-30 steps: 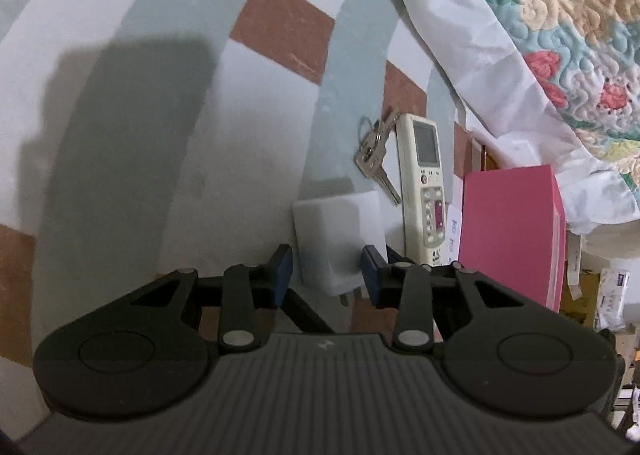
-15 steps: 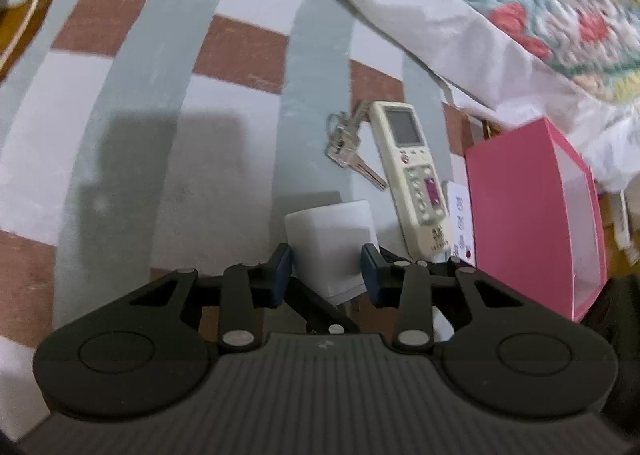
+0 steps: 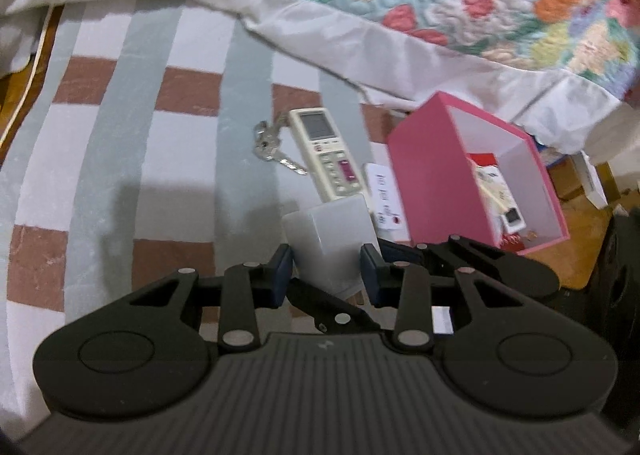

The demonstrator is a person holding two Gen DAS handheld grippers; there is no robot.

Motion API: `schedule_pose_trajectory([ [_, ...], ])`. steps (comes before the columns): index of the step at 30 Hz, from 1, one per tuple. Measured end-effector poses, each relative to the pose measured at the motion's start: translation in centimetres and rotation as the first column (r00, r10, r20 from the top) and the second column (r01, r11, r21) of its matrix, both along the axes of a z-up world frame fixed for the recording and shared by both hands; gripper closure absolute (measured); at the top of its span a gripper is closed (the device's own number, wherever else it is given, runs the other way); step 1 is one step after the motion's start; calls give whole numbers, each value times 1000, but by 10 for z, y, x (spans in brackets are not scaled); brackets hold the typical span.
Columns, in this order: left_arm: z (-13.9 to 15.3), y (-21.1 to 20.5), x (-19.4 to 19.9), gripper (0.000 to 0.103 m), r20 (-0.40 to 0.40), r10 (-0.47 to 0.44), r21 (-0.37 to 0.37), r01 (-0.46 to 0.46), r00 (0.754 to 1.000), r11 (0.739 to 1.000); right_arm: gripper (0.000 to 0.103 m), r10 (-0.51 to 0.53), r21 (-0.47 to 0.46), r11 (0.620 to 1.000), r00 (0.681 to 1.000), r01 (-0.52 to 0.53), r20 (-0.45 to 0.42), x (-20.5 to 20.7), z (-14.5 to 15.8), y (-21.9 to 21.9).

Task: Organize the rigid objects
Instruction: 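Close the left tool on the small white cube charger, then carry the cube charger with the left tool over the pink box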

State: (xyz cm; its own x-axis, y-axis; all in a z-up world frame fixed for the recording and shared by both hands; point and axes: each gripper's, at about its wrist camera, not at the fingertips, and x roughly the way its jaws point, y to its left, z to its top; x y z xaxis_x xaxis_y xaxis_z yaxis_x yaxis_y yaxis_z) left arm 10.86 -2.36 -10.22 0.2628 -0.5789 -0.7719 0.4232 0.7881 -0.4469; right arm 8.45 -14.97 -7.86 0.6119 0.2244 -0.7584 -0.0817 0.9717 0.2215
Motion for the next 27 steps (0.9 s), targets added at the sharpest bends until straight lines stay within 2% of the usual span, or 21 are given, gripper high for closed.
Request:
schedule_pose_trajectory([
  [6,31,1,-18,69,23,-37,-46,38,999,998,41,-3,3,1000,1000,2,18,-19,29,-8],
  [13,68,-14,-32,69,57,-112,-84,117,992,990,41,-17,-29,999,996,19,87,-47,63,-24],
  [17,87,-41,-39,70,99,-157,-89,166,983,982,41,-71,-37,996,990,76,122,-63,76,-45],
  [21,103,-77,-45,70,134,-216,-55,225,967,973,41,-128,-32,990,982,134,138,-74,84,-70],
  [27,113,-134,-38,70,96,-305,-11,308,947,951,41,-227,34,974,965,225,132,-85,80,-116],
])
